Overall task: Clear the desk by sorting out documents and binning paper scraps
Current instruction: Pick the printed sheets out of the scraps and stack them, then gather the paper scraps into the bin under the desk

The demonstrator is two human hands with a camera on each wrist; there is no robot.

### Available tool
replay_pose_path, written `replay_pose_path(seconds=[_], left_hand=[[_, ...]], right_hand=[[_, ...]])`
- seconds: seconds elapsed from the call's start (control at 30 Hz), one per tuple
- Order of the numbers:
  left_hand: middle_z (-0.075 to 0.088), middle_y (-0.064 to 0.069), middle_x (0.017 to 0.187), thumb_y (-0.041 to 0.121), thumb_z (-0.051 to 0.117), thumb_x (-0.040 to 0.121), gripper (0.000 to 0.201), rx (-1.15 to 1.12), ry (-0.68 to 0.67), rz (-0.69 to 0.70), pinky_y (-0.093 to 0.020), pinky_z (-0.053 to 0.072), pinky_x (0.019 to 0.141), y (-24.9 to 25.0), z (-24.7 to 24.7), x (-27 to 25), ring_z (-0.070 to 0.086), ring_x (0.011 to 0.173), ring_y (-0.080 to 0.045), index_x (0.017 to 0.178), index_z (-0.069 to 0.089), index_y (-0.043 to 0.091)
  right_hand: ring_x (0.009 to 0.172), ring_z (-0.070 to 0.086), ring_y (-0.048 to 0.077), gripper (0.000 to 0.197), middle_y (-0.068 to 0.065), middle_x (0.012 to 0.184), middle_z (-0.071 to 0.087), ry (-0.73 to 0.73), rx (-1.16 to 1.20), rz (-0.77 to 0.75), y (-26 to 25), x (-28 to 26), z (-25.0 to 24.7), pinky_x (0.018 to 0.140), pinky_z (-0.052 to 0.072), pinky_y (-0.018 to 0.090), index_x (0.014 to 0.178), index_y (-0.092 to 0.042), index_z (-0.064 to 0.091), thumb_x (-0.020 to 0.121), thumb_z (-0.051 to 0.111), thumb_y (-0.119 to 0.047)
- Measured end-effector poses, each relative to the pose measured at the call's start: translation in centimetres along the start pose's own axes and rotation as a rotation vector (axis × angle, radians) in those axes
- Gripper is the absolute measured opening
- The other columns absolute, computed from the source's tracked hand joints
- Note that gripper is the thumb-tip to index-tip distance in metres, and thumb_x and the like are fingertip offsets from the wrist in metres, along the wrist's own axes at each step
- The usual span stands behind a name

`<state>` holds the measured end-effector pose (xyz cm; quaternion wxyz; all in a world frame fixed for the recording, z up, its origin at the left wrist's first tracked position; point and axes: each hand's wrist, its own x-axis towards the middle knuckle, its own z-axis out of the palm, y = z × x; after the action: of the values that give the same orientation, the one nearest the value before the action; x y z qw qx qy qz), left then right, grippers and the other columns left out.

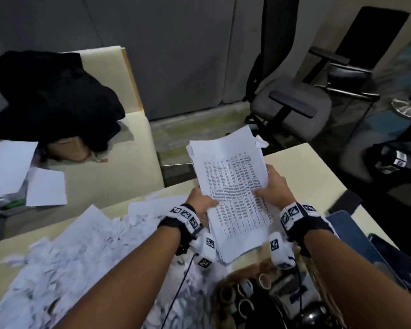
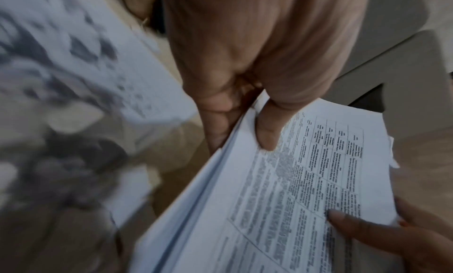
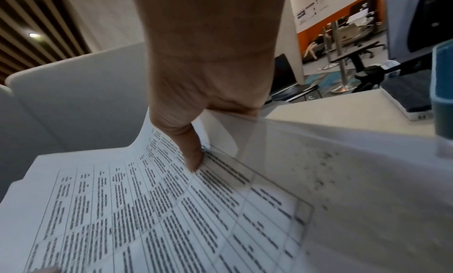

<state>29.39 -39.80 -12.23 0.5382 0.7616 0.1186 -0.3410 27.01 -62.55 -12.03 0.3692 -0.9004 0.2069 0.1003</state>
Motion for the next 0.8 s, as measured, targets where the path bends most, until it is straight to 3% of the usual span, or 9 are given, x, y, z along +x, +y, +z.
replay_pose_path(seconds=[0.1, 0.17, 0.23, 0.33, 0.47, 0.53, 0.63, 0.73, 0.8], left_hand=[[0.066, -0.015, 0.117, 0.006, 0.072, 0.083, 0.037, 0.055, -0.004, -0.068, -0.042, 0.052, 0.093, -1.3, 2.5, 3.8, 0.065, 0.102, -0.029, 0.117, 0.061, -0.001], [0.066, -0.021, 0.114, 0.009, 0.075, 0.080, 0.036, 0.096, -0.019, -0.163, -0.042, 0.054, 0.082, -2.7, 3.9, 5.4, 0.067, 0.096, -0.033, 0.111, 0.060, -0.002], [0.062, -0.028, 0.118, 0.012, 0.081, 0.074, 0.058, 0.096, -0.022, -0.261, -0.042, 0.055, 0.072, -4.2, 4.9, 6.5, 0.066, 0.099, -0.039, 0.121, 0.052, -0.008], [0.061, -0.026, 0.120, 0.016, 0.083, 0.072, 0.067, 0.151, 0.035, -0.290, -0.044, 0.055, 0.080, -4.6, 5.5, 6.7, 0.064, 0.104, -0.038, 0.124, 0.051, -0.010], [0.064, -0.014, 0.099, 0.015, 0.078, 0.077, 0.035, 0.304, 0.088, -0.286, -0.030, 0.054, 0.080, -4.2, 5.5, 6.4, 0.063, 0.092, -0.027, 0.100, 0.056, -0.001], [0.060, -0.009, 0.088, 0.017, 0.077, 0.076, 0.031, 0.344, 0.095, -0.281, -0.027, 0.052, 0.074, -4.0, 5.6, 6.0, 0.059, 0.083, -0.024, 0.090, 0.054, 0.004], [0.060, -0.007, 0.083, 0.019, 0.077, 0.072, 0.029, 0.390, 0.096, -0.290, -0.025, 0.048, 0.064, -4.1, 5.7, 5.8, 0.058, 0.076, -0.023, 0.085, 0.055, 0.005], [0.064, -0.011, 0.092, 0.023, 0.077, 0.072, 0.032, 0.425, 0.069, -0.270, -0.026, 0.051, 0.064, -4.2, 5.3, 5.7, 0.063, 0.082, -0.026, 0.088, 0.058, 0.003], [0.067, -0.015, 0.099, 0.027, 0.077, 0.074, 0.040, 0.431, 0.017, -0.243, -0.030, 0.056, 0.070, -4.5, 4.9, 5.6, 0.067, 0.086, -0.029, 0.097, 0.061, -0.002]], right_hand=[[0.118, 0.051, 0.036, 0.068, 0.019, 0.129, 0.052, -0.069, -0.024, 0.109, 2.8, 2.9, 0.7, 0.086, 0.044, 0.037, 0.137, -0.012, 0.038, 0.079, 0.074, -0.010], [0.117, 0.052, 0.035, 0.065, 0.019, 0.128, 0.054, -0.127, -0.084, 0.167, 4.4, 4.0, 1.6, 0.088, 0.045, 0.036, 0.135, -0.008, 0.040, 0.079, 0.072, -0.010], [0.109, 0.055, 0.034, 0.056, 0.021, 0.123, 0.057, -0.173, -0.153, 0.218, 5.4, 4.6, 2.3, 0.081, 0.044, 0.032, 0.130, 0.000, 0.045, 0.082, 0.071, -0.010], [0.090, 0.058, 0.028, 0.044, 0.021, 0.111, 0.065, -0.158, -0.204, 0.276, 6.2, 5.8, 2.7, 0.075, 0.048, 0.031, 0.112, 0.004, 0.059, 0.079, 0.075, -0.021], [0.117, 0.051, 0.037, 0.084, 0.023, 0.130, 0.050, 0.086, 0.003, 0.320, 5.9, 8.5, 1.9, 0.098, 0.045, 0.041, 0.131, -0.003, 0.048, 0.068, 0.069, -0.054], [0.117, 0.050, 0.038, 0.069, 0.023, 0.131, 0.046, 0.174, 0.038, 0.260, 5.5, 9.9, 2.0, 0.099, 0.040, 0.039, 0.139, -0.010, 0.043, 0.082, 0.062, -0.044], [0.114, 0.049, 0.039, 0.045, 0.019, 0.131, 0.040, 0.123, -0.138, 0.083, 5.2, 10.8, 3.0, 0.099, 0.040, 0.040, 0.142, -0.021, 0.044, 0.097, 0.044, -0.020], [0.113, 0.049, 0.042, 0.041, 0.017, 0.128, 0.045, 0.096, -0.348, -0.038, 5.2, 10.9, 4.2, 0.096, 0.044, 0.040, 0.131, -0.008, 0.056, 0.093, 0.043, -0.002], [0.108, 0.054, 0.040, 0.032, 0.018, 0.124, 0.056, 0.184, -0.320, 0.006, 5.3, 10.7, 4.1, 0.088, 0.046, 0.036, 0.118, 0.000, 0.062, 0.091, 0.045, 0.002]])
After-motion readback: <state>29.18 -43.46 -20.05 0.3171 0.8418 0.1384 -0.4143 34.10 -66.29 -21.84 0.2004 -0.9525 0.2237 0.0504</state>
